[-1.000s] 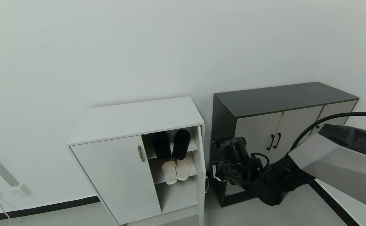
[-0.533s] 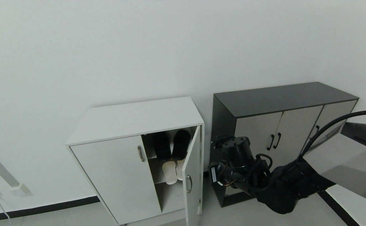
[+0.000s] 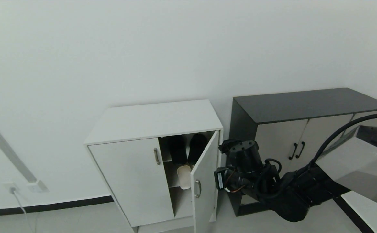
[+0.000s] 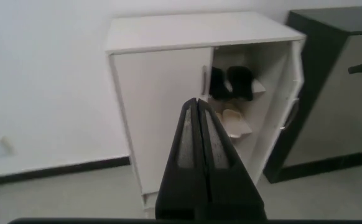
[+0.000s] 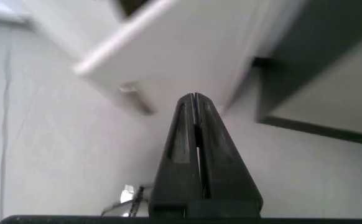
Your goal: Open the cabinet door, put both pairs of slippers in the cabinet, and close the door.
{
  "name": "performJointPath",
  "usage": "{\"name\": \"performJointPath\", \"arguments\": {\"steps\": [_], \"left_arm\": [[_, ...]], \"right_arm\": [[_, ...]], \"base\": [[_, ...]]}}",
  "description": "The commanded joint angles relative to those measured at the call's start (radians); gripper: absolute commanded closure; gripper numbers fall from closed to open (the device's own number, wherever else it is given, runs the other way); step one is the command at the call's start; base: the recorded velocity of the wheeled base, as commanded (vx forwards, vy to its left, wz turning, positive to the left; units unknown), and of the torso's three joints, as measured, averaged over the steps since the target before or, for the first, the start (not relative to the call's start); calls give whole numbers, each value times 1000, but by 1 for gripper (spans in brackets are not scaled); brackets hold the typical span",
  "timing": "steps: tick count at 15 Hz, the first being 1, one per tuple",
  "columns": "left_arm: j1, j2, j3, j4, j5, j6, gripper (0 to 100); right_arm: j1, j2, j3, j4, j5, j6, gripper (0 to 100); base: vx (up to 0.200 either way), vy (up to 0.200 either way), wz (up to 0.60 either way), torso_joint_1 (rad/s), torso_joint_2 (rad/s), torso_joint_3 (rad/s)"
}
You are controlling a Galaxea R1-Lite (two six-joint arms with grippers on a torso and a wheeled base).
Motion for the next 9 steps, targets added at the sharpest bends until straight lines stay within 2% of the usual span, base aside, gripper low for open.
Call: {"name": "performJointPath", "arguments": {"steps": [1,9], "left_arm": [[0,1,0,-1,0,0,100],[0,1,0,-1,0,3,100]], "right_arm": [[0,-7,4,-3,18,-1,100],[-2,-47,68,-100,21,-34,100]], "base": [[0,0,600,7,7,-2],[0,0,0,0,0,0]]}}
